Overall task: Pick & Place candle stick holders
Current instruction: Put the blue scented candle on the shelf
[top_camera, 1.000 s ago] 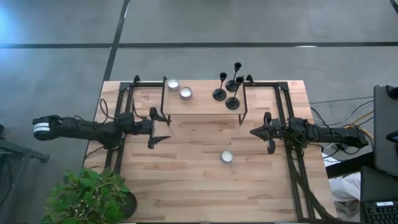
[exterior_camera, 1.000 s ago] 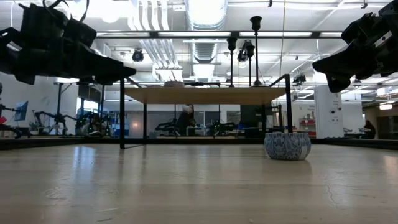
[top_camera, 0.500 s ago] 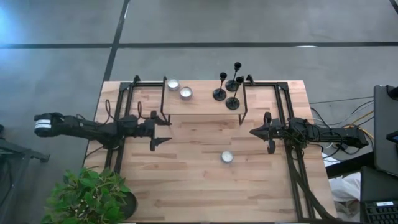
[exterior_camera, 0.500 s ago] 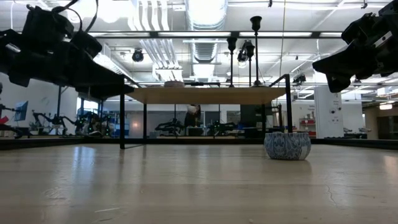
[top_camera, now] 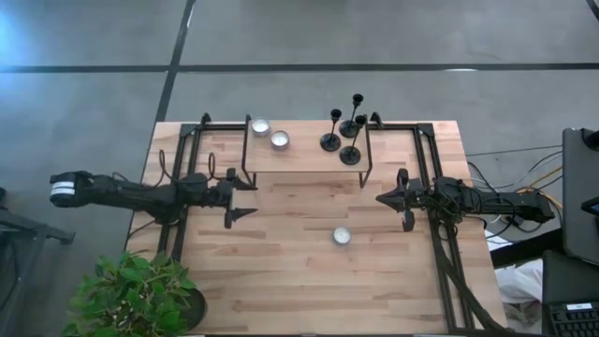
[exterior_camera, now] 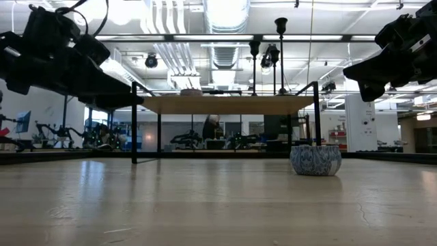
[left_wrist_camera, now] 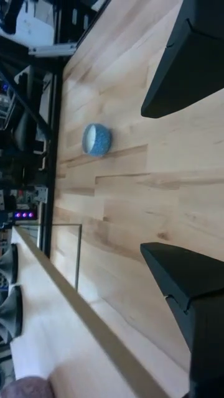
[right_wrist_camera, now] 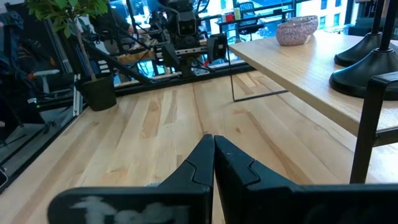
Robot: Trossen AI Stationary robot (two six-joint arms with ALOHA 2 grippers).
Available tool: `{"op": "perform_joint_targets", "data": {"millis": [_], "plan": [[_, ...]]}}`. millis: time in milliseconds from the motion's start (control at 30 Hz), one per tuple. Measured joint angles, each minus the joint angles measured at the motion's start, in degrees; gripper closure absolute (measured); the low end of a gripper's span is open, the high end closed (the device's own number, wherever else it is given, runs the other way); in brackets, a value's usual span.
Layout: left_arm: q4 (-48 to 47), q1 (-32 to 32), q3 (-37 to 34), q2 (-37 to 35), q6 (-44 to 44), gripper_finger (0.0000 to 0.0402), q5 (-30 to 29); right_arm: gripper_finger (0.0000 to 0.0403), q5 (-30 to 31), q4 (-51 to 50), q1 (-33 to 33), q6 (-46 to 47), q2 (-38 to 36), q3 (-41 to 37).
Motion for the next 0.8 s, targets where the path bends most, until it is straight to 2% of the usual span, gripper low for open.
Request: {"op": "perform_joint_targets", "data": {"millis": [133, 300, 600, 800], "plan": [[-7.7, 0.0, 0.0, -7.6, -0.9, 0.0051, 0.1, 0.0394, 0.0, 0.0, 0.0, 0.0, 0.0, 0.0], [-14.8, 0.0, 0.0, -15.6, -7.0, 0.0051, 0.1, 0.0394, 0.0, 0.0, 0.0, 0.0, 0.0, 0.0], [-23.5, -2.0, -1.9, -33.0, -1.0, 0.0051, 0.2, 0.0394, 0.0, 0.0, 0.0, 0.0, 0.0, 0.0], [-32.2, -3.6, -1.9, -41.7, 1.4, 0.0051, 0.2, 0.0394, 0.0, 0.0, 0.0, 0.0, 0.0, 0.0]]}}
